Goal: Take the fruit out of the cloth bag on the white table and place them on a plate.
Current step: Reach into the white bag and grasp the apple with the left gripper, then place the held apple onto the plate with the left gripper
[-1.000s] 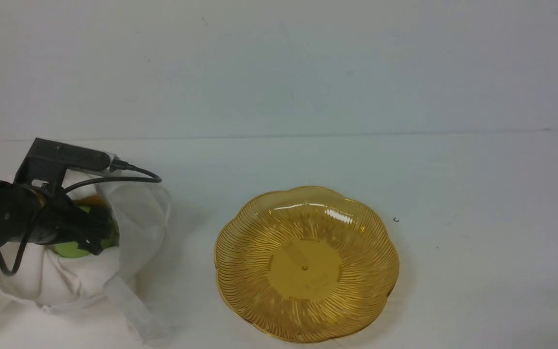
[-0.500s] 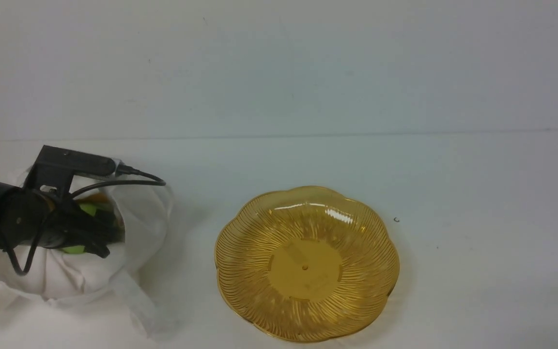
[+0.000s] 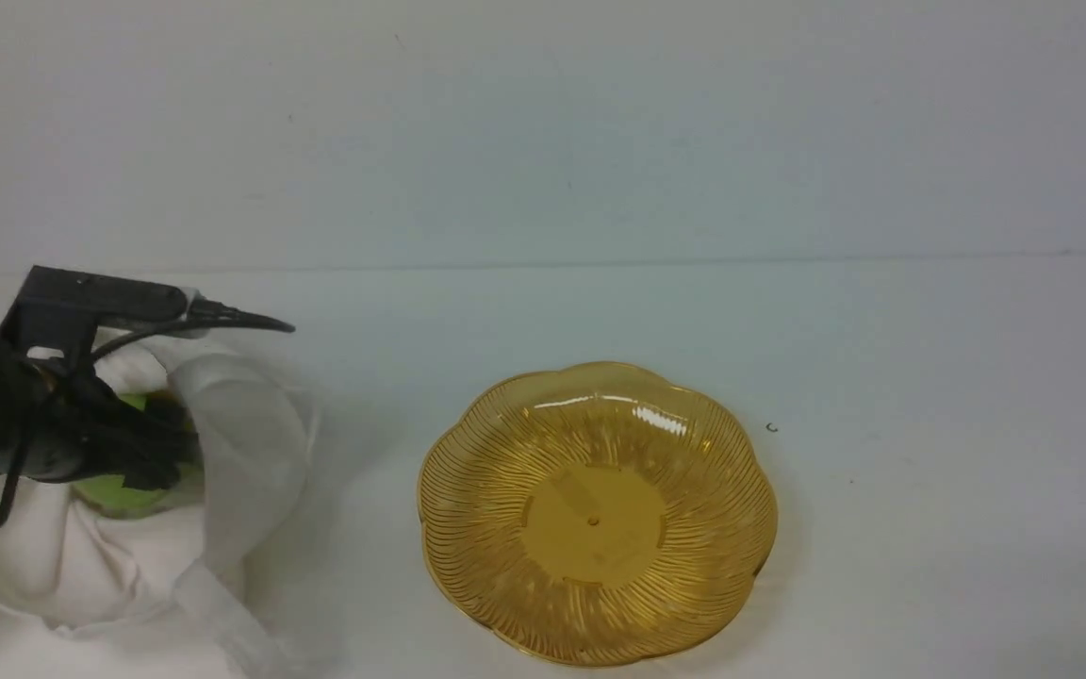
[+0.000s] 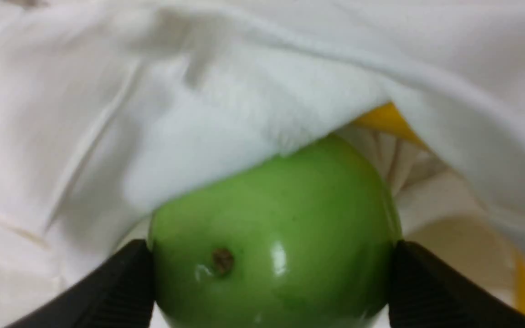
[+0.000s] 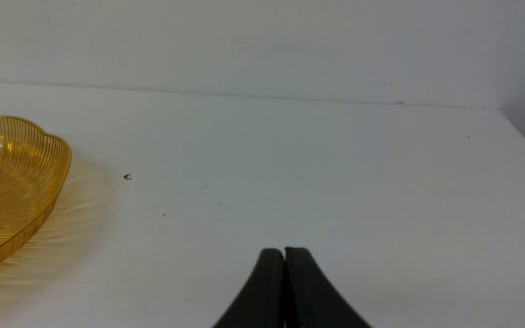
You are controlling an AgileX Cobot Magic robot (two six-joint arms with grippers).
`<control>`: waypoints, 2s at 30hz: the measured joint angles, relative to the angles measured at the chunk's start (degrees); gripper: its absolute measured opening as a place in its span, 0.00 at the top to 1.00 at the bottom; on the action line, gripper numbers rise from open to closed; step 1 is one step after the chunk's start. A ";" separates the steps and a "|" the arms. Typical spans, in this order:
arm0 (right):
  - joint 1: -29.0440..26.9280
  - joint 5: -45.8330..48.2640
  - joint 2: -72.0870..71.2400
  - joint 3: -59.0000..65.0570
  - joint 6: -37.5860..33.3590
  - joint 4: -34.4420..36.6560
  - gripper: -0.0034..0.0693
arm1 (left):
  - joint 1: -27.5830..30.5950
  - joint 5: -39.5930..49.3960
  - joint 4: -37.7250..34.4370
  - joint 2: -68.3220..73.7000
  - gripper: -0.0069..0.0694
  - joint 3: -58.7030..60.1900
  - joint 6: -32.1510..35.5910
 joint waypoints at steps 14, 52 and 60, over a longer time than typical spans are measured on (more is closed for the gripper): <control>0.00 0.00 0.00 0.00 0.00 0.00 0.97 | 0.00 23.02 -10.37 -15.40 0.12 0.11 0.00; 0.00 0.00 0.00 0.00 0.00 0.00 0.97 | -33.50 -7.83 -40.87 11.15 0.12 -7.87 20.62; 0.00 0.00 0.00 0.00 0.00 0.00 0.97 | -33.54 -7.80 -40.92 11.63 0.01 -10.30 25.21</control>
